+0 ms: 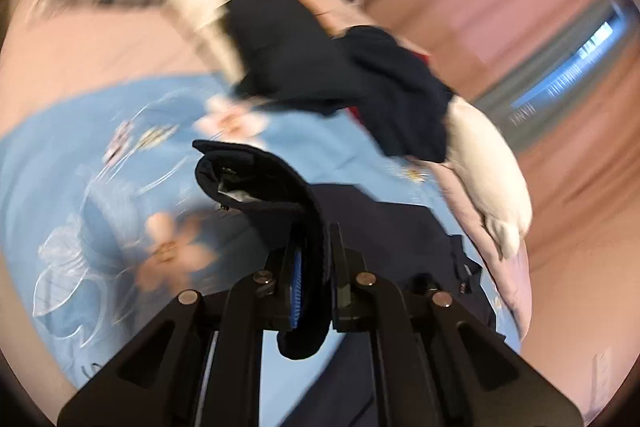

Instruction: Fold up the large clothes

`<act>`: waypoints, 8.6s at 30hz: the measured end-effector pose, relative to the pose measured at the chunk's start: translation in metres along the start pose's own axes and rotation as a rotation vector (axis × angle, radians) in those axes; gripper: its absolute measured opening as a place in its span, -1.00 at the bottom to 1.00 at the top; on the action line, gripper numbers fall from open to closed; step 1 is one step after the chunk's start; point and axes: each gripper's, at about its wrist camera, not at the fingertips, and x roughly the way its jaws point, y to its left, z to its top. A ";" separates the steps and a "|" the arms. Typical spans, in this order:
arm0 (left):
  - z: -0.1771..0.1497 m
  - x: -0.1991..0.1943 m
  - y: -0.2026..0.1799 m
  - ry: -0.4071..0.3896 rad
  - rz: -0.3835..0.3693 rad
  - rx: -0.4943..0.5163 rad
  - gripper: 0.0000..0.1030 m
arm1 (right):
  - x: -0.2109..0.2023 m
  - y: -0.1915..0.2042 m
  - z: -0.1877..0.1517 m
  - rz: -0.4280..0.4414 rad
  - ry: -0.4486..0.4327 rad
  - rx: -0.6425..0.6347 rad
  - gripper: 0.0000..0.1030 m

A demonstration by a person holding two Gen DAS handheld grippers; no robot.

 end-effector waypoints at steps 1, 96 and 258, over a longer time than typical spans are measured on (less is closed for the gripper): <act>0.001 -0.001 -0.016 -0.007 -0.014 0.030 -0.85 | -0.001 -0.002 0.000 0.009 -0.005 0.006 0.34; -0.102 0.167 -0.043 0.501 -0.222 0.203 0.62 | 0.008 -0.066 0.044 -0.073 0.032 0.136 0.28; -0.116 0.220 -0.102 0.613 -0.392 0.028 -0.77 | 0.044 -0.156 0.074 0.117 0.019 0.493 -0.86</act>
